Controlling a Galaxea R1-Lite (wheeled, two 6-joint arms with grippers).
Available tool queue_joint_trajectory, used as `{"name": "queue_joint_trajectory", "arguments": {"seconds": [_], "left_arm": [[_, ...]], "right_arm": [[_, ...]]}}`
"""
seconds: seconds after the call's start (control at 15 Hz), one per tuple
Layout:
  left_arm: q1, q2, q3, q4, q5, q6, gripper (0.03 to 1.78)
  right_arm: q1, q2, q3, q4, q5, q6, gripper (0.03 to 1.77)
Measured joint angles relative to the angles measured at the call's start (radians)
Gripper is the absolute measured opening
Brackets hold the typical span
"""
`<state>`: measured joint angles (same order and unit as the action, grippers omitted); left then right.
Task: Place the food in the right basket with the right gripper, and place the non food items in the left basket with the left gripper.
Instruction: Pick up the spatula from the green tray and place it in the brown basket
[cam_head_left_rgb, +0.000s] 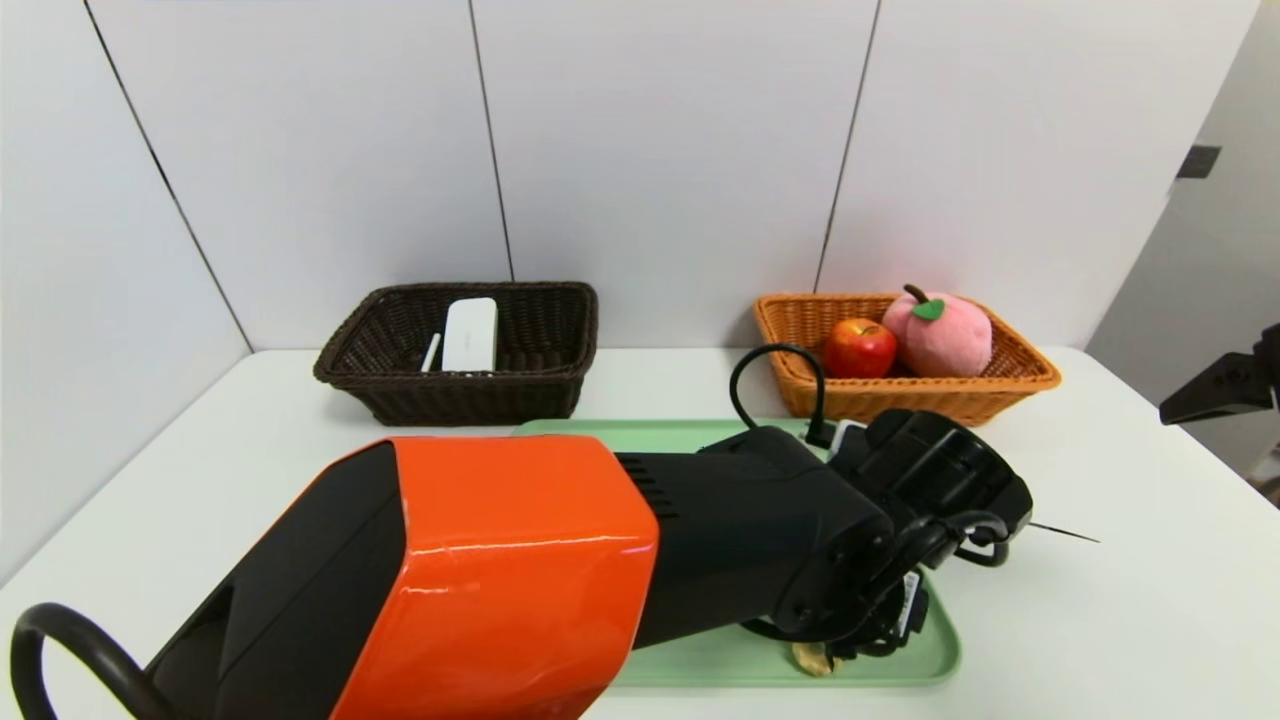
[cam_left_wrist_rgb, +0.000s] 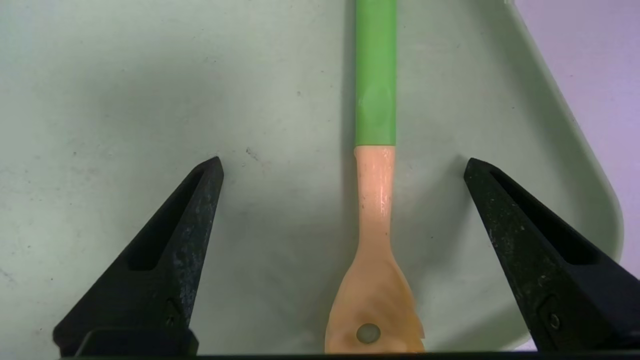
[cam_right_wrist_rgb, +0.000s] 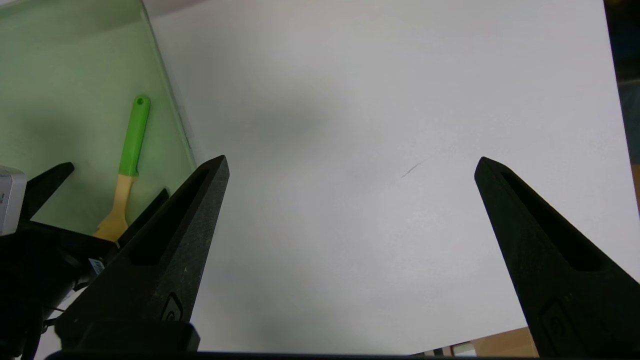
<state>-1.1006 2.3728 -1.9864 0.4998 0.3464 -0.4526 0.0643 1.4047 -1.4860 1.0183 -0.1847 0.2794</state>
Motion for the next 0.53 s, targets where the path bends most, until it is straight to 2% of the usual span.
{"name": "queue_joint_trajectory", "arguments": {"seconds": [0.53], "left_arm": [[0.0, 0.009, 0.0, -0.006, 0.0, 0.0, 1.69]], "right_arm": [[0.0, 0.0, 0.0, -0.001, 0.0, -0.003, 1.7]]}}
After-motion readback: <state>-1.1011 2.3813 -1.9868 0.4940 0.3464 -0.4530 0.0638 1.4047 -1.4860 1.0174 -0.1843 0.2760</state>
